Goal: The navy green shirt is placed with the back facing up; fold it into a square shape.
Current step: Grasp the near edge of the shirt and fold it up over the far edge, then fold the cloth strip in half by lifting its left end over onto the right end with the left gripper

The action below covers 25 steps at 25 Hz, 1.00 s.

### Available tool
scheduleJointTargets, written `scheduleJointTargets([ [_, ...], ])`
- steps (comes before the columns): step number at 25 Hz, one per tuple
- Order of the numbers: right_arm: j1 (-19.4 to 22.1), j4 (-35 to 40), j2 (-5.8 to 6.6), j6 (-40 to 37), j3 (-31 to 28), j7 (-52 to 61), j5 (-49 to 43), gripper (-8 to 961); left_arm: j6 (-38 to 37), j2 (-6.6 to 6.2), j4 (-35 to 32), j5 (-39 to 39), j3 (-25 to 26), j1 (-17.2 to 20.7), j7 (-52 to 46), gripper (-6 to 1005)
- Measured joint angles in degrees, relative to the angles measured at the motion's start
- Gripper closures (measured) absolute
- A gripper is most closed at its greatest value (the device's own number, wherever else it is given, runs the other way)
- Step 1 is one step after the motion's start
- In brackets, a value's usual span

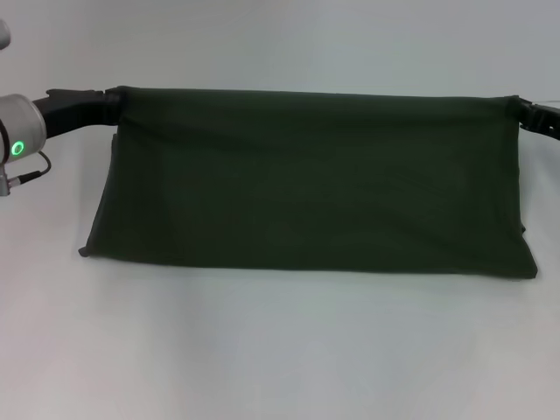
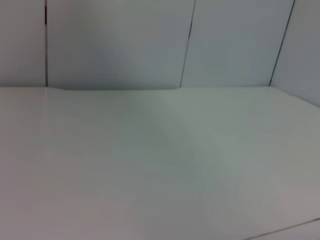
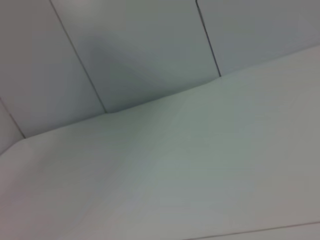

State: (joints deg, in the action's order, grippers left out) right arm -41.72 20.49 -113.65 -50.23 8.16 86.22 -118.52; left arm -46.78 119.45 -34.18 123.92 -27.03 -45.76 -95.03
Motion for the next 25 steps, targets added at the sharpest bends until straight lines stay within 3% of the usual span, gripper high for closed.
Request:
scheduleJointTargets([
  [11,-1.4,0.1,-1.46,6.9,5.0,0.0,0.2,802,10.0,2.66,-0.4,-1.8,-0.1,0.0,0.8,826],
  [17,-1.2,1.5,-1.19,6.6,5.1,0.2,2.3,550,11.3,2.68,-0.5,-6.5,-0.1,1.6,0.7,714],
  [22,0.6,2.3,0.30,-0.7,5.2,2.9,2.4,446,2.7,2.70,-3.6,-11.8,0.2,5.4,-0.6,604],
  [25,2.5,4.0,0.68,-7.6,5.3,5.5,2.3,384,-10.3,2.91,-6.1,-17.3,0.6,9.6,-1.5,398],
])
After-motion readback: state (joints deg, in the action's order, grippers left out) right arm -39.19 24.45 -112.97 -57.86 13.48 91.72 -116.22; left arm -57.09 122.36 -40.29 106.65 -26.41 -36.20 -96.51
